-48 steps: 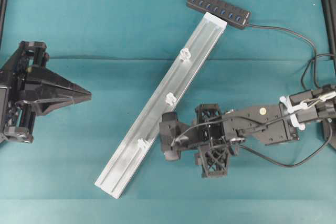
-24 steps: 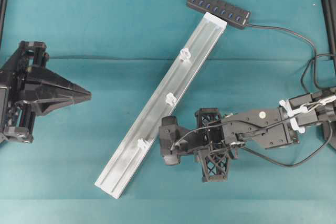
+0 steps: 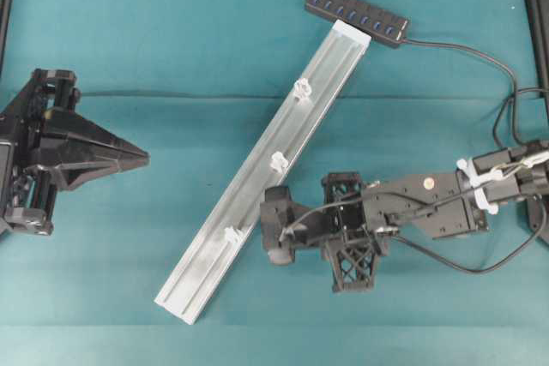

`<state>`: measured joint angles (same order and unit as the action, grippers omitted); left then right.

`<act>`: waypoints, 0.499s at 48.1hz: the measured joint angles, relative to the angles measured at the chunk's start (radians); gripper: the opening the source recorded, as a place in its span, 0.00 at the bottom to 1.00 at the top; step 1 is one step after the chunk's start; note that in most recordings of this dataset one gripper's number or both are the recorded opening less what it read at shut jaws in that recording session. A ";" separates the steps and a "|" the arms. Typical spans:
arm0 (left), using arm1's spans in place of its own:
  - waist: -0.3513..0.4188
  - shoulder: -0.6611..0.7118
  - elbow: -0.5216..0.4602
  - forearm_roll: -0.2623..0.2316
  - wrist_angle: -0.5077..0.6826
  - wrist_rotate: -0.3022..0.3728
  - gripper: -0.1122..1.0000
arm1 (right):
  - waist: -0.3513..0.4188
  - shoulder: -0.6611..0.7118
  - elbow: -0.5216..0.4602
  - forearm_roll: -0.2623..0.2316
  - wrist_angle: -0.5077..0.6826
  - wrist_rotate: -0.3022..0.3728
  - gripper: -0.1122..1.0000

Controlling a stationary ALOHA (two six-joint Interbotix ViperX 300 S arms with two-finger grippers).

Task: Pass the USB cable through three rings with both arms.
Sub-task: 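Close the right gripper on the USB cable just behind the plug, then lift the plug and carry it to the first ring near the hub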

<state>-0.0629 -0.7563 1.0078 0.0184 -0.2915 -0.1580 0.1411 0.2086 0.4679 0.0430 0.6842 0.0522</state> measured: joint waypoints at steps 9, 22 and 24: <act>-0.002 0.000 0.000 0.000 0.000 -0.002 0.09 | -0.026 -0.075 -0.008 0.000 0.067 -0.020 0.18; -0.002 -0.002 0.000 0.000 0.005 -0.002 0.09 | -0.104 -0.195 -0.067 0.002 0.239 -0.112 0.18; -0.002 -0.002 0.000 0.000 0.011 -0.002 0.09 | -0.123 -0.221 -0.081 0.000 0.262 -0.137 0.18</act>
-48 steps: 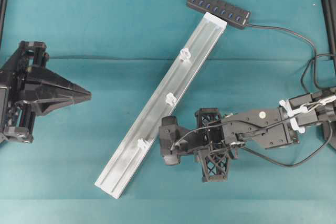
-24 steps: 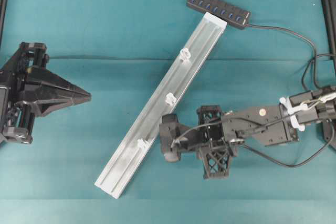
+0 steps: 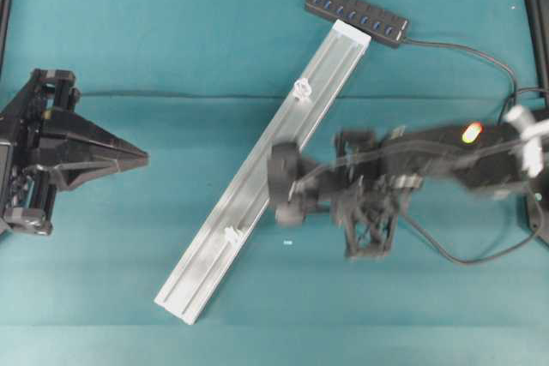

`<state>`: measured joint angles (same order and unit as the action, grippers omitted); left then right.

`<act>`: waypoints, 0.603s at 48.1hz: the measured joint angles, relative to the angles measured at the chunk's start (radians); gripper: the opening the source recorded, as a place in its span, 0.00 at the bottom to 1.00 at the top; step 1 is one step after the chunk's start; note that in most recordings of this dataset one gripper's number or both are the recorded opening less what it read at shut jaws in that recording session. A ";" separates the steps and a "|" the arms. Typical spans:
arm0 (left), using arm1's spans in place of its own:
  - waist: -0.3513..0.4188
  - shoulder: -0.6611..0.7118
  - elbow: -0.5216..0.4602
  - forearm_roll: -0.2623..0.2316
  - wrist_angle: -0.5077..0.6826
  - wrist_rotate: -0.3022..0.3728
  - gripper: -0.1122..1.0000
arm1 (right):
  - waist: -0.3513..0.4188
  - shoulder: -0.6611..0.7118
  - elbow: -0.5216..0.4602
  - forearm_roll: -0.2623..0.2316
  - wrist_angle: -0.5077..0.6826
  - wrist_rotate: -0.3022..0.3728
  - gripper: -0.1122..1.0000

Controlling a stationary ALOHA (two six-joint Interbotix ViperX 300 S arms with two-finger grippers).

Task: Pass the USB cable through three rings with both arms.
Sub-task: 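Lift the plug and carry it to the first ring near the hub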

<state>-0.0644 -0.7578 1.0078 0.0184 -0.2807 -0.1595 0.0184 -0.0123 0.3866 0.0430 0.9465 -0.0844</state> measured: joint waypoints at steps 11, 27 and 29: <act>0.000 -0.002 0.000 0.000 0.025 0.000 0.09 | -0.109 -0.103 -0.075 0.000 0.130 -0.094 0.18; 0.000 -0.014 0.000 0.000 0.025 0.000 0.09 | -0.224 -0.106 -0.144 -0.012 0.328 -0.209 0.18; 0.000 -0.015 0.000 0.000 0.025 0.000 0.09 | -0.236 -0.104 -0.158 -0.014 0.339 -0.218 0.18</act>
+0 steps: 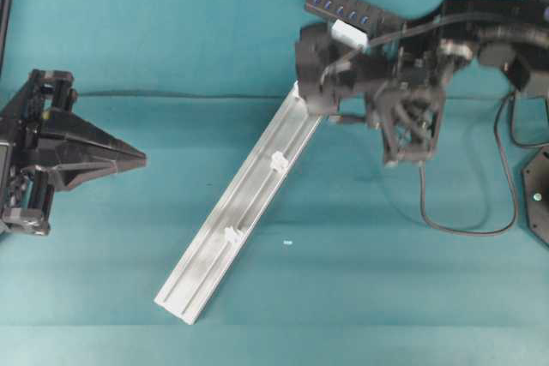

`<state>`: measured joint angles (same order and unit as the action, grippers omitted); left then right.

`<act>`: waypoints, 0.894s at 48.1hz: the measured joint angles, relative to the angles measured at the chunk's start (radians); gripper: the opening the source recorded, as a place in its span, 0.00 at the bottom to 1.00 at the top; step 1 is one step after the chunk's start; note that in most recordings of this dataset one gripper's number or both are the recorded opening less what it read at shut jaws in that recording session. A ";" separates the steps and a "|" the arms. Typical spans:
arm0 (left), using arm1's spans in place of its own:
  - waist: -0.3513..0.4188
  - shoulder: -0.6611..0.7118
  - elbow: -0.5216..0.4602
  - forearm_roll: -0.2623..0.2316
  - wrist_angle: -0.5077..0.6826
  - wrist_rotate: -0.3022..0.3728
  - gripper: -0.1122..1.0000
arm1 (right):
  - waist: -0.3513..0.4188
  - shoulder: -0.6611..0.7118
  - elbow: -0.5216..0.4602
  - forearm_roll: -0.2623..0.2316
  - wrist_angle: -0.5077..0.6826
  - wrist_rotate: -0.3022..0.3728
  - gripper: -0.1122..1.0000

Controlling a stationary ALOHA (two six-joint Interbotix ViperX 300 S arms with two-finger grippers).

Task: Pass the USB cable through three rings with both arms.
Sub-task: 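Lift the plug and carry it to the first ring near the hub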

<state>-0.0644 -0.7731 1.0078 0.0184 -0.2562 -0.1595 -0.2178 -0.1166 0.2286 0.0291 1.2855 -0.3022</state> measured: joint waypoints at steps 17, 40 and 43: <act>0.000 -0.031 0.000 0.000 0.002 0.000 0.09 | -0.135 0.002 -0.095 -0.146 0.114 -0.161 0.18; 0.011 -0.041 0.000 0.000 0.002 -0.008 0.09 | -0.236 0.032 0.120 -0.161 -0.233 -0.589 0.18; 0.011 -0.041 0.000 0.000 0.000 -0.014 0.09 | -0.245 0.046 0.149 -0.161 -0.284 -0.598 0.18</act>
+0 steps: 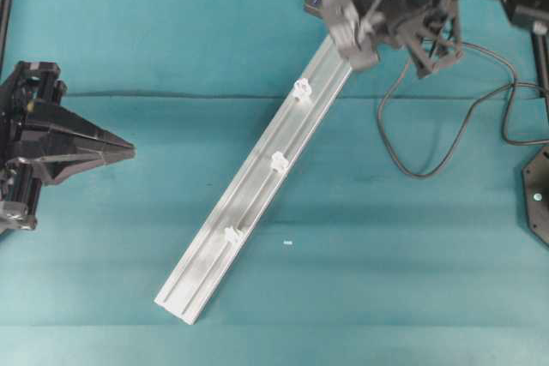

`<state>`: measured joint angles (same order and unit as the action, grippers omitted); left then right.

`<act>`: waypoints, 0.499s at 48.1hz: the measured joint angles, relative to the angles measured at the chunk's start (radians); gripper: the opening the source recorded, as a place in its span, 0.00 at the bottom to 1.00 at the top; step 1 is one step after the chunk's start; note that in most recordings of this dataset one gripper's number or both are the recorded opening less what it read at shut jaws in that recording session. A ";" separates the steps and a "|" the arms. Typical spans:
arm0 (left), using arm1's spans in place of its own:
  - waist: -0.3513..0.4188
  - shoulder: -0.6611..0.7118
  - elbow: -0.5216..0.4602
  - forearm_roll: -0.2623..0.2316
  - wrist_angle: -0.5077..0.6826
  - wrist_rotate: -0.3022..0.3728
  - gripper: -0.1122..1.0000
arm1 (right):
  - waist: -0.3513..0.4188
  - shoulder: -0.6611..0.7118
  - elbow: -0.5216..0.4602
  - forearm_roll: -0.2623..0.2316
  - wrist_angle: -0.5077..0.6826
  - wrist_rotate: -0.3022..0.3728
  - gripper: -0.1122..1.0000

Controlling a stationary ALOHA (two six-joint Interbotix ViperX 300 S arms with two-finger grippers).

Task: Pass the USB cable through three rings with both arms.
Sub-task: 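Lift the plug and carry it to the first ring near the hub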

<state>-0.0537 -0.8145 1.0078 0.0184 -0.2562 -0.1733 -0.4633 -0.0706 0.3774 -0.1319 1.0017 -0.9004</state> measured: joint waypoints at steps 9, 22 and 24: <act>0.000 0.002 -0.003 0.000 0.002 -0.023 0.09 | -0.061 0.063 0.023 -0.003 -0.040 -0.026 0.18; -0.002 0.005 -0.003 0.000 0.002 -0.025 0.09 | -0.083 0.133 -0.029 -0.028 -0.064 -0.137 0.18; -0.002 0.003 -0.005 0.000 0.002 -0.025 0.09 | -0.084 0.144 -0.043 -0.028 -0.066 -0.153 0.18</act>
<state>-0.0552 -0.8115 1.0032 0.0184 -0.2546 -0.1979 -0.5476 0.0736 0.3344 -0.1595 0.9357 -1.0538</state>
